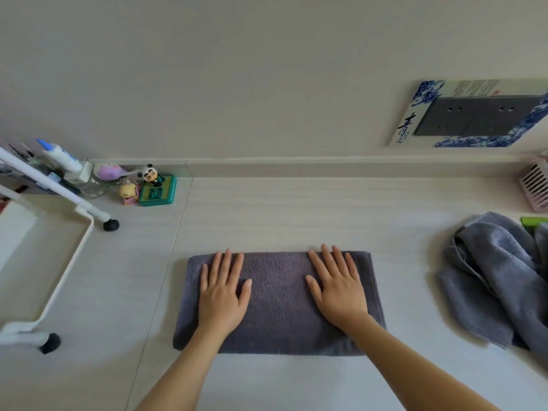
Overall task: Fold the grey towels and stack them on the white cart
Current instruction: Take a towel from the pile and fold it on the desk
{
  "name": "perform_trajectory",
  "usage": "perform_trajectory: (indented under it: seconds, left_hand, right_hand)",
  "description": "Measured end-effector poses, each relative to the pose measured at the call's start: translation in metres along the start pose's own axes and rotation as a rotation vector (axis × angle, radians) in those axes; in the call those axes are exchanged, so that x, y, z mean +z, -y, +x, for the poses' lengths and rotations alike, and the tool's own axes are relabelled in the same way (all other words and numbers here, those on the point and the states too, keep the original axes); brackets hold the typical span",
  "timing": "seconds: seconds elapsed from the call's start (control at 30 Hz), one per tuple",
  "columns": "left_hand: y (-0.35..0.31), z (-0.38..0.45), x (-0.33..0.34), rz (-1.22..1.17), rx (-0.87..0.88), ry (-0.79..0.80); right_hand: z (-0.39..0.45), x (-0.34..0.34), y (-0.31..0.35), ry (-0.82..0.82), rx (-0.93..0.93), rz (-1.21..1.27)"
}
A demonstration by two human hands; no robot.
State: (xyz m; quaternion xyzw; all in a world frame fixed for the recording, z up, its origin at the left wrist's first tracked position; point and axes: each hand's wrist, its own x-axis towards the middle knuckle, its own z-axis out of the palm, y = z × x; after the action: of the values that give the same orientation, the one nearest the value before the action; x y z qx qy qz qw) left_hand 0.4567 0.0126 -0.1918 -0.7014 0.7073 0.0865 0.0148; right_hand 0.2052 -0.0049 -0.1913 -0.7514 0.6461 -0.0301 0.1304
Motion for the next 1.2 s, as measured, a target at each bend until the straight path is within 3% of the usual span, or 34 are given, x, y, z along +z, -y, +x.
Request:
perform_trajectory:
  seconds: [0.2, 0.3, 0.47, 0.63, 0.73, 0.87, 0.93, 1.07, 1.2]
  left_hand:
    - [0.009, -0.004, -0.003, -0.067, -0.203, 0.010]
    - [0.014, -0.008, -0.012, -0.225, -0.390, -0.016]
    - [0.029, -0.014, -0.027, -0.427, -0.593, -0.079]
    - [0.030, -0.008, -0.040, -0.687, -0.734, 0.054]
    - [0.039, -0.005, -0.050, -0.867, -0.737, 0.185]
    - [0.046, -0.013, -0.076, -1.419, -0.680, 0.465]
    - [0.046, -0.019, -0.087, -1.452, -0.588, 0.548]
    - [0.042, -0.024, -0.102, -1.328, -0.366, 0.454]
    - [0.024, -0.028, -0.119, -1.366, -0.310, 0.354]
  right_hand:
    - [-0.004, -0.002, -0.011, -0.005, 0.094, 0.005]
    - [-0.005, -0.009, -0.004, -0.030, 0.115, 0.076]
    - [-0.022, -0.024, 0.046, -0.066, 0.089, 0.711]
    - [-0.030, -0.021, 0.112, -0.007, 0.213, 1.153]
    - [-0.030, -0.011, 0.134, -0.025, 0.321, 1.270]
    - [-0.031, -0.007, 0.141, -0.118, 0.427, 1.348]
    - [-0.033, -0.005, 0.142, -0.165, 0.468, 1.391]
    - [-0.040, -0.003, 0.147, -0.233, 0.539, 1.470]
    - [-0.051, -0.006, 0.148, -0.277, 0.583, 1.551]
